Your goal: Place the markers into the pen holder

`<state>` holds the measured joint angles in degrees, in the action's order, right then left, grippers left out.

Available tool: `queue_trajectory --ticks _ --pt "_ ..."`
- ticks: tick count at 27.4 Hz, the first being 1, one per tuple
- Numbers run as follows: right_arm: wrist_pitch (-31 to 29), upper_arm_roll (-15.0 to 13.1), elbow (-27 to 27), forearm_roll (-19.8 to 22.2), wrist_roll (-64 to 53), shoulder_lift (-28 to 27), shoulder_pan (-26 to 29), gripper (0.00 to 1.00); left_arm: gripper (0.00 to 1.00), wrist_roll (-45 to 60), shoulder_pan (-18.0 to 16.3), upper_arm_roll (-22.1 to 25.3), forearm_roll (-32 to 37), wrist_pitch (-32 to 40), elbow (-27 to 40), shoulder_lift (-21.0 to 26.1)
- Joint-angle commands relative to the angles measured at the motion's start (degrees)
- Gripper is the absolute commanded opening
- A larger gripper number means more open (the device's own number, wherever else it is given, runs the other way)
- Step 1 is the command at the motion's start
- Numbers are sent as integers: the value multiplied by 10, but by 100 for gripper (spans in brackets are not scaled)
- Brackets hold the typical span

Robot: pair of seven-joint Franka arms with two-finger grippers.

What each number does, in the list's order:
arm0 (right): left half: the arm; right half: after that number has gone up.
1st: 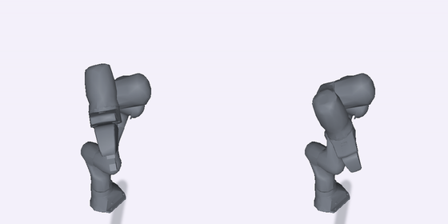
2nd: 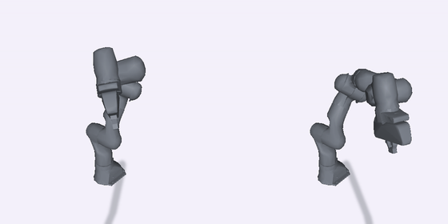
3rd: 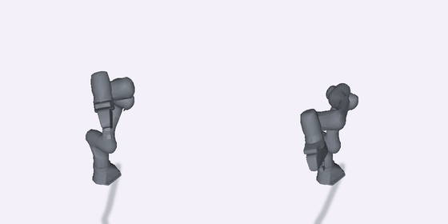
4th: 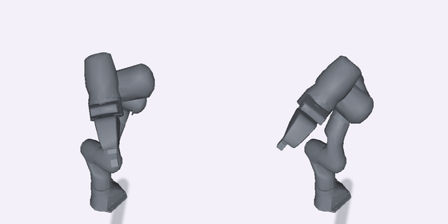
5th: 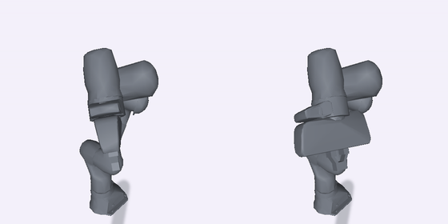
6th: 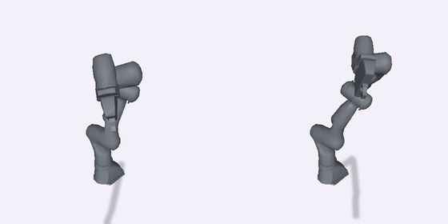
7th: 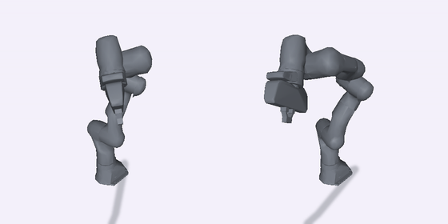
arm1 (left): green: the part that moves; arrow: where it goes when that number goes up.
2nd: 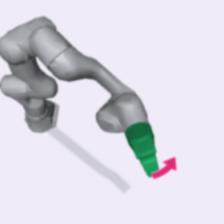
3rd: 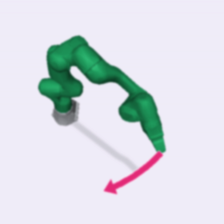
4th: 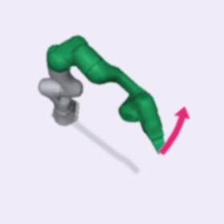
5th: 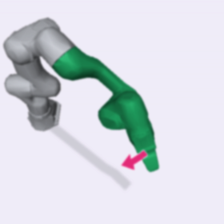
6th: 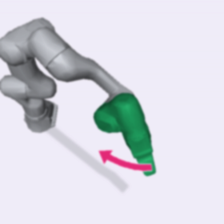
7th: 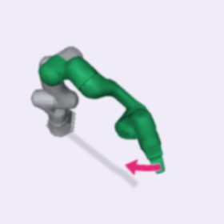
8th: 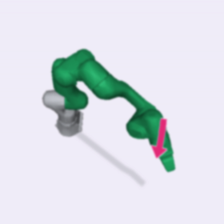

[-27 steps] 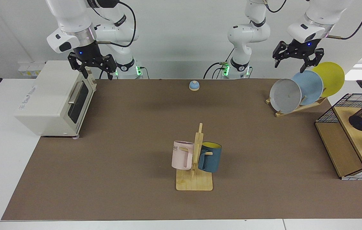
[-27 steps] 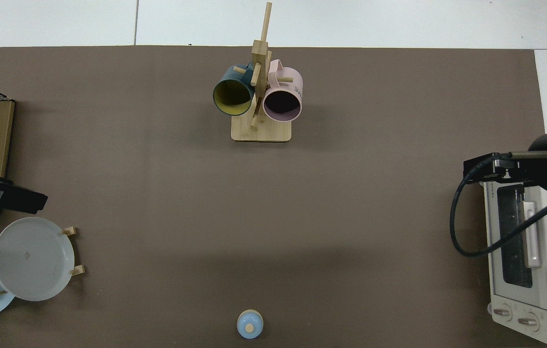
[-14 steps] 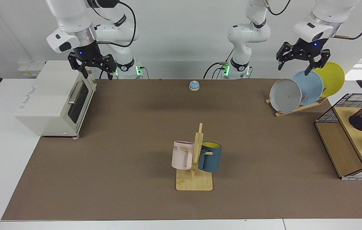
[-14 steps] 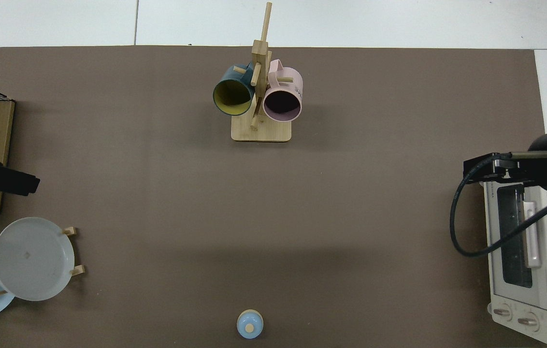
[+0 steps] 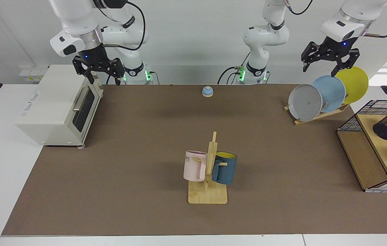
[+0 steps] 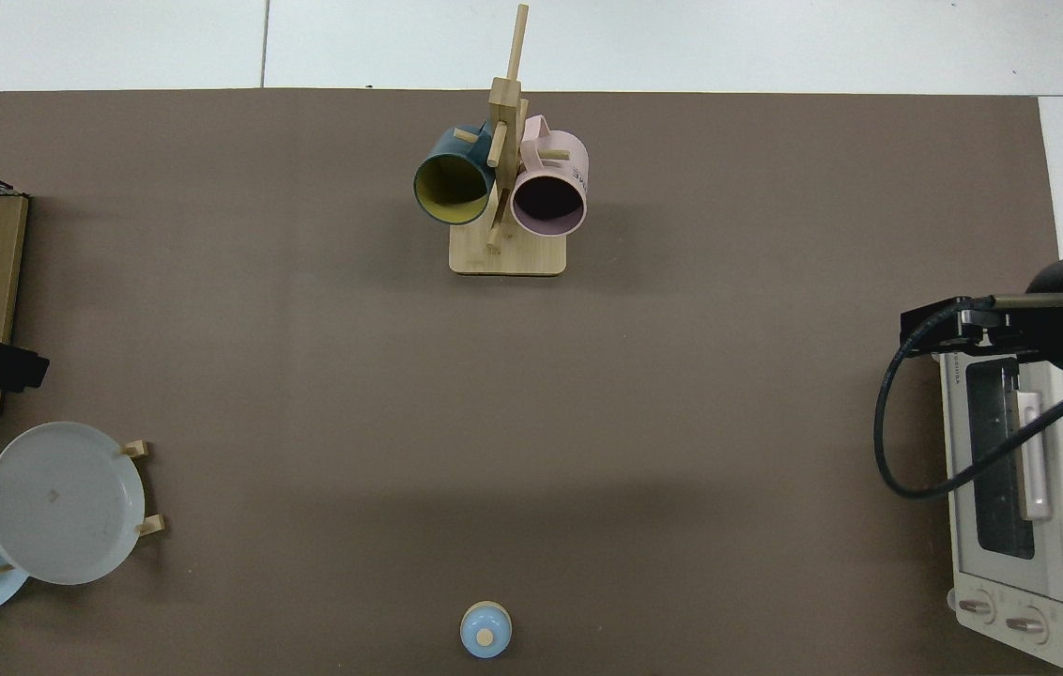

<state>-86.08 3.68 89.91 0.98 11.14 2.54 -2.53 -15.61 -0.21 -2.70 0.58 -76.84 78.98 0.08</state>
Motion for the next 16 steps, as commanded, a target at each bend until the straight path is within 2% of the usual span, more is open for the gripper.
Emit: queue_trajectory --ticks 1,16 --pt "-15 4 13 -12 0 11 7 100 100 9 18 12 6 -5 46 -35" --pt "-15 4 13 -12 0 11 7 100 100 10 21 20 0 -11 42 -32"
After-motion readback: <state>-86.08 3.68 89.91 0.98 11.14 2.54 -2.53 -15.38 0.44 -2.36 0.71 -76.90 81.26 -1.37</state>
